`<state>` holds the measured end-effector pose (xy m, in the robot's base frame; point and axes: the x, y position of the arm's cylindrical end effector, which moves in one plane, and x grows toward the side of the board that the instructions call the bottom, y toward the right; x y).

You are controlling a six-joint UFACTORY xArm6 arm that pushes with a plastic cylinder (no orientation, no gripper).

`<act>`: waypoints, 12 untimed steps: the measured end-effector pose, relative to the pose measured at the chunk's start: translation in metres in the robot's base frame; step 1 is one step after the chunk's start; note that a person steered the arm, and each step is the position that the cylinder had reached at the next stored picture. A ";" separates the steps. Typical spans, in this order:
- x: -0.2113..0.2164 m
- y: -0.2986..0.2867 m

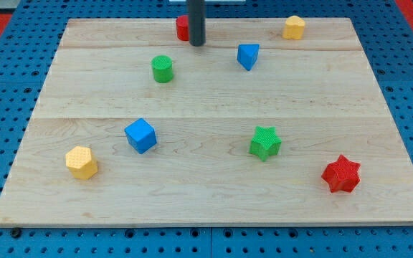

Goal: Move the red star below the red circle

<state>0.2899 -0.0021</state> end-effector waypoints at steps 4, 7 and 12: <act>0.247 0.268; 0.232 0.157; 0.171 0.084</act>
<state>0.4609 0.0818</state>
